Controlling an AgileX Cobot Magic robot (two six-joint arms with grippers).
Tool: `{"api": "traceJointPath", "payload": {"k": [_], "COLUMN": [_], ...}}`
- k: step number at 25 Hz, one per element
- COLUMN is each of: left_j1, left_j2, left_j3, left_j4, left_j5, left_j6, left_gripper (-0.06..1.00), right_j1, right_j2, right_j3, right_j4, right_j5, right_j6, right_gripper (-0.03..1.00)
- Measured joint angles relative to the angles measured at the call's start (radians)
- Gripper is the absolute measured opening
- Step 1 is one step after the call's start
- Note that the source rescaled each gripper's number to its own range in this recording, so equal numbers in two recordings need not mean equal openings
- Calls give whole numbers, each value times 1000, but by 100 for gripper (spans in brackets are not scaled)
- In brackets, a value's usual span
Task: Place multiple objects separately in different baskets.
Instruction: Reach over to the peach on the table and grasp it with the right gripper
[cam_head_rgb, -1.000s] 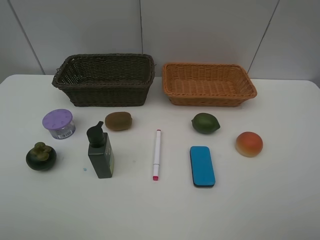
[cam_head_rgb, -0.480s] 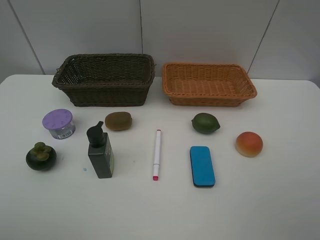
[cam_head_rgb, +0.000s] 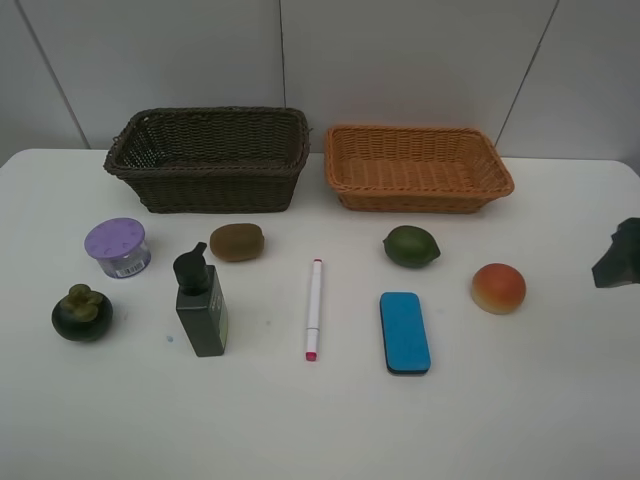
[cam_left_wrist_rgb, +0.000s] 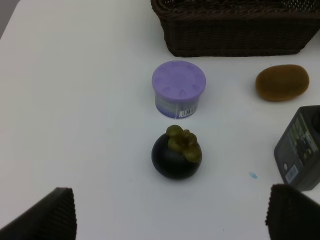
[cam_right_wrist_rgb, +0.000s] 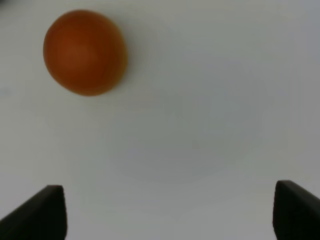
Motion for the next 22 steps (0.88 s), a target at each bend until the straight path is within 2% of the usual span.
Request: {"api": "traceJointPath", "payload": {"k": [8, 18, 22], "left_j1": [0, 0, 0], "left_j2": [0, 0, 0], "left_j3": [0, 0, 0], "left_j4": [0, 0, 0], "left_j5": [0, 0, 0], "left_j6": [0, 0, 0], "left_gripper": [100, 100, 100], "right_j1": [9, 152, 181], "right_j2": [288, 522, 586], "right_j3": [-135, -251, -259], "right_j4": [13, 13, 51], "right_j5": [-48, -107, -139], "right_j6": [-3, -3, -3], "right_gripper": [100, 100, 100]}}
